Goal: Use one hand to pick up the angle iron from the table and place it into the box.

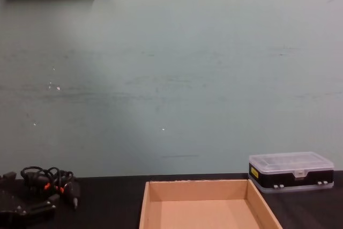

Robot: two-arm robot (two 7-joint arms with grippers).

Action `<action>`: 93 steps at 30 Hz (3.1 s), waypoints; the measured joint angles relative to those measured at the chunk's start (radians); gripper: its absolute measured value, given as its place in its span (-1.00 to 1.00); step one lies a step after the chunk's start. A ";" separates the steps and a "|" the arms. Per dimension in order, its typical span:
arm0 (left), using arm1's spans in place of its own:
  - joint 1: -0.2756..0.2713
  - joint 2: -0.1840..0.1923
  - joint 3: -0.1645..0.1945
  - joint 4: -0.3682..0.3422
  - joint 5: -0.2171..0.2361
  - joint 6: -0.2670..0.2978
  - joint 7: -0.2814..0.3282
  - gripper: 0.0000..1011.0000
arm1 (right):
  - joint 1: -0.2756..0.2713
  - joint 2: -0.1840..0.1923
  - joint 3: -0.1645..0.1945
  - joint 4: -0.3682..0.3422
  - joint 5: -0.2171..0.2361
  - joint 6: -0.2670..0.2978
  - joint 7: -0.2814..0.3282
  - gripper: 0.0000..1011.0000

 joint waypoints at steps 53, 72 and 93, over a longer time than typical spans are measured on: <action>0.000 0.000 0.000 0.000 0.000 0.000 0.000 0.98 | 0.118 -0.125 -0.119 0.109 -0.096 0.018 -0.029 0.51; 0.000 0.000 0.000 0.000 0.000 0.000 0.000 0.98 | 0.097 -0.131 -0.105 0.110 -0.095 0.006 -0.040 -0.68; 0.000 0.000 0.000 0.000 0.000 0.000 0.000 0.98 | 0.063 -0.119 -0.049 0.039 -0.074 -0.008 -0.079 -0.89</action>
